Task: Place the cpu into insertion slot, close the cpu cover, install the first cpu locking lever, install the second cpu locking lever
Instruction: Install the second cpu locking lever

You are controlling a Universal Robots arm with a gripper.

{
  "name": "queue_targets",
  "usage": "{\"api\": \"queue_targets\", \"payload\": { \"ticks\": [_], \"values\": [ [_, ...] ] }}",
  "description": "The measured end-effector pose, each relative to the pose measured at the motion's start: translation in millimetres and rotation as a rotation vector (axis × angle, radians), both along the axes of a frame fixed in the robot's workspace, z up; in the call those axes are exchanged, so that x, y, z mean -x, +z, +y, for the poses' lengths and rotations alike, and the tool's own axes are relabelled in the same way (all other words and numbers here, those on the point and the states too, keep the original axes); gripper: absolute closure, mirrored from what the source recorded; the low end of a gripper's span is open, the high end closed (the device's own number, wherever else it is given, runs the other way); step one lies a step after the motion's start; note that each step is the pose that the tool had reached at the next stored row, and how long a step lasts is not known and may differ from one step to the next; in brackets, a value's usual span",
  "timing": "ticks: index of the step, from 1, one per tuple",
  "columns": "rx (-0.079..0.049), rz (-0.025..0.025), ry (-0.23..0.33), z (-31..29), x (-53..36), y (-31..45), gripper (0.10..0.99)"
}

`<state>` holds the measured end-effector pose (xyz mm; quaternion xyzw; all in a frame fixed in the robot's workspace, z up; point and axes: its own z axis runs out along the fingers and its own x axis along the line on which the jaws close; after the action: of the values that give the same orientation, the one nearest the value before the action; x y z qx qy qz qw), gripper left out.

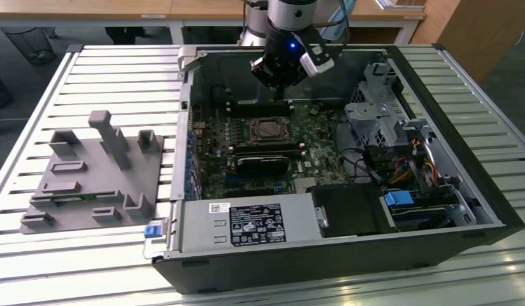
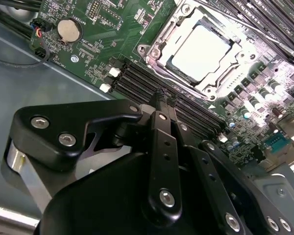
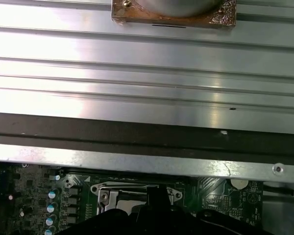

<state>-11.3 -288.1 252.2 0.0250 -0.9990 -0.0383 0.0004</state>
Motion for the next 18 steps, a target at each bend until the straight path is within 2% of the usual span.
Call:
{"api": "queue_targets", "payload": {
  "ticks": [18],
  "values": [
    [0.000,0.0000,0.000,-0.8,0.0,6.3,0.980]
  ]
}}
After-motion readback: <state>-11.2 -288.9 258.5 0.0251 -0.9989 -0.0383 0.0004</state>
